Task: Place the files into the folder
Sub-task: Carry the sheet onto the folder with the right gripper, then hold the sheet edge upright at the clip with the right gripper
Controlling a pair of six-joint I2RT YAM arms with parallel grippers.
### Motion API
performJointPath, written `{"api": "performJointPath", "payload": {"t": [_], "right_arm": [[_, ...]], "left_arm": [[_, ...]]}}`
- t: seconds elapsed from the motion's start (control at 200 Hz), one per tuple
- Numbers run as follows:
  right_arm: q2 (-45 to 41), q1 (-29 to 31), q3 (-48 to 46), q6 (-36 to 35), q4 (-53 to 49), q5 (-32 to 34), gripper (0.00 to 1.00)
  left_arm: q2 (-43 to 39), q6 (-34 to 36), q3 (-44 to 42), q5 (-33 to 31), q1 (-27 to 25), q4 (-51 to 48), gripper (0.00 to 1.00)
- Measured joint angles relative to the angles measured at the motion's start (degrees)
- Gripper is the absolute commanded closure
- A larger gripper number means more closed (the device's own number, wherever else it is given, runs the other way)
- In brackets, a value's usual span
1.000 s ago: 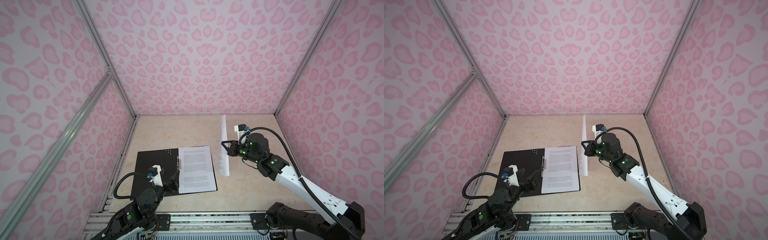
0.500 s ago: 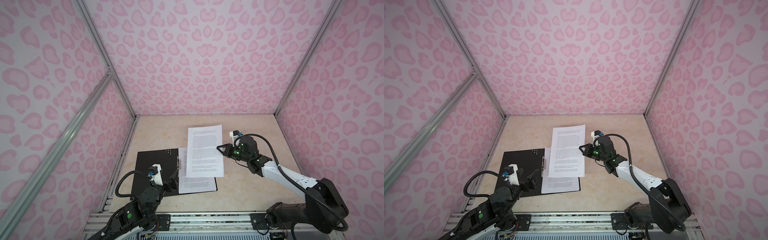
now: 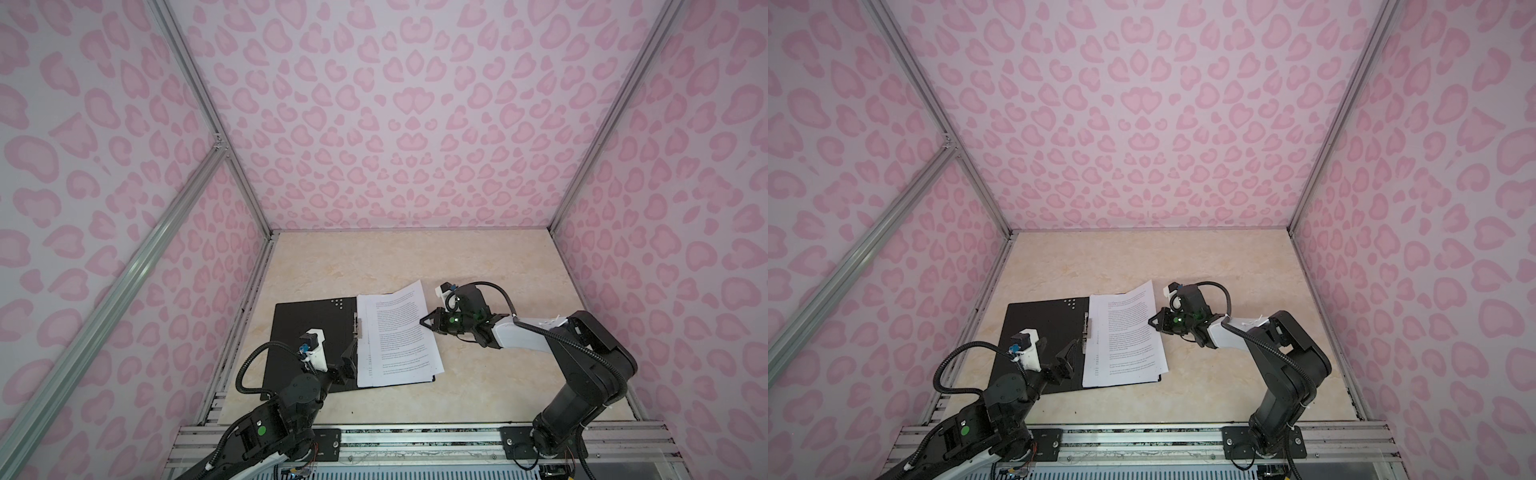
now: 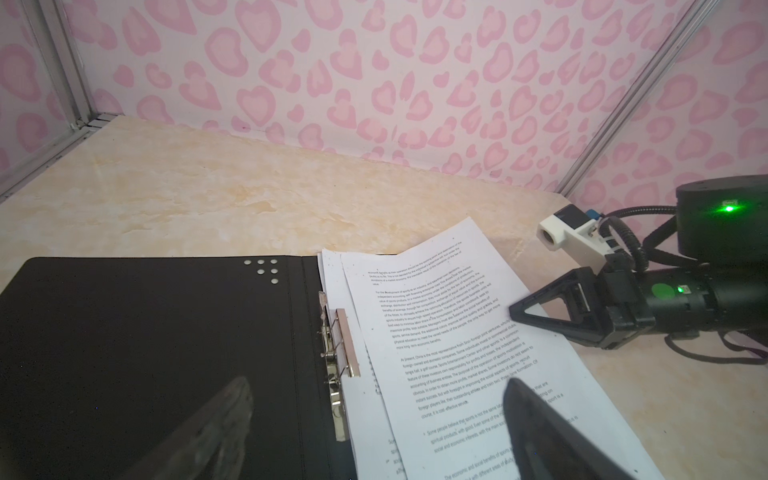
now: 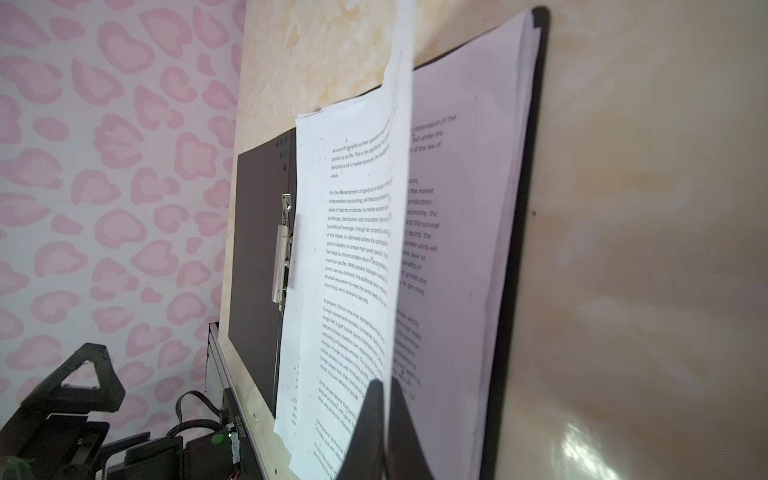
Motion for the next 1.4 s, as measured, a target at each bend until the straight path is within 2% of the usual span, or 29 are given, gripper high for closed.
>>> {"api": "performJointPath", "payload": {"t": [0.27,0.655,1.4], "right_arm": [[1.7,1.2,-2.1,2.3,4.6,0.0,1.00],[2.4,2.4,-3.3,6.0,10.6,2.3,1.00],[3.7,4.0,-3.1,8.9,13.3,4.9,1.00]], "left_arm": [[4.4,0.0,0.5,0.1,0.0,0.1,0.04],[5.2,0.0,0.5,0.5,0.0,0.8,0.04],[7.0,0.4,0.5,0.7,0.0,1.8,0.04]]}}
